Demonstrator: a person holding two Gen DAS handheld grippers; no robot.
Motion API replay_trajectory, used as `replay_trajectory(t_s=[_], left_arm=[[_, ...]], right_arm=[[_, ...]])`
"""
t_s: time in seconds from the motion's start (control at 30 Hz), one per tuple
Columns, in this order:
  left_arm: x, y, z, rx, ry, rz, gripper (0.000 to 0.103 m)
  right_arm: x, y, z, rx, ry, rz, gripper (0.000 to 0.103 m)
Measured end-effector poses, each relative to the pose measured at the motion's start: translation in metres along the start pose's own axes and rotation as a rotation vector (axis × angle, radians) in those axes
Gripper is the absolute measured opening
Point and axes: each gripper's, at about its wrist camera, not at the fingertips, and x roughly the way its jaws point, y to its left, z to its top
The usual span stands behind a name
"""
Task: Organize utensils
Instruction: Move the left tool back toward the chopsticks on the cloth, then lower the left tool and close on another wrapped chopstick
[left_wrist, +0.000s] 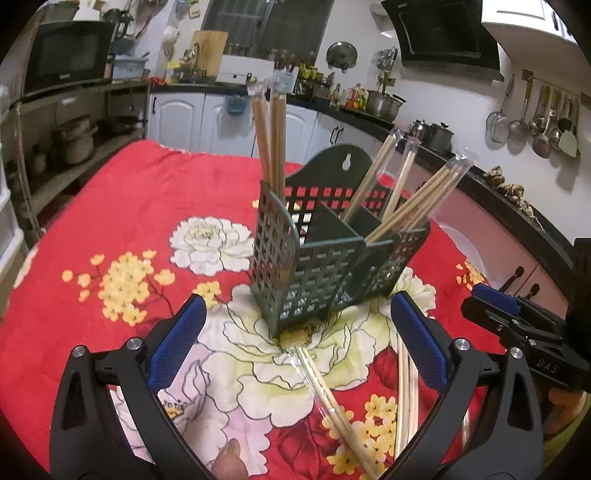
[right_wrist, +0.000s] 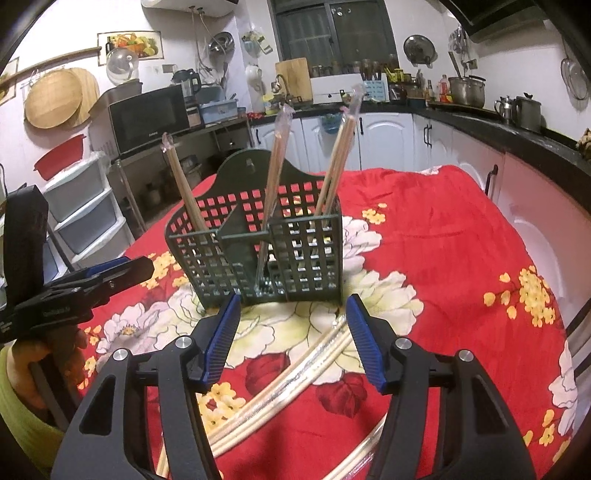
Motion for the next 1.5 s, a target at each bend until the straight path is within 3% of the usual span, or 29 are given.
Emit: replay_trajectory(t_s=[0.47, 0.7, 0.77, 0.9, 1.13, 1.5], left_arm=[[0.022, -0.007, -0.019, 0.015, 0.097, -0.007, 0.092], [0.038, -0.013, -0.030, 0.011, 0.169, -0.051, 0.092], [0.046, -0.014, -0.035, -0.002, 0.211, -0.094, 0.082], [0.059, -0.020, -0.043, -0.002, 0.269, -0.110, 0.072], [0.077, -0.017, -0.043, -0.027, 0.318, -0.069, 0.070], [0.089, -0.019, -0.040, 0.019, 0.315, -0.002, 0.060]], right_arm=[[0.019, -0.008, -0.011, 0.010, 0.085, -0.047, 0.049], [0.038, -0.023, -0.015, 0.039, 0.159, -0.087, 0.043], [0.046, -0.031, -0.015, 0.064, 0.194, -0.091, 0.039], [0.061, -0.040, -0.014, 0.104, 0.242, -0.080, 0.035], [0.093, -0.056, -0.012, 0.175, 0.327, -0.098, 0.029], [0.105, -0.067, -0.009, 0.181, 0.345, -0.116, 0.023]])
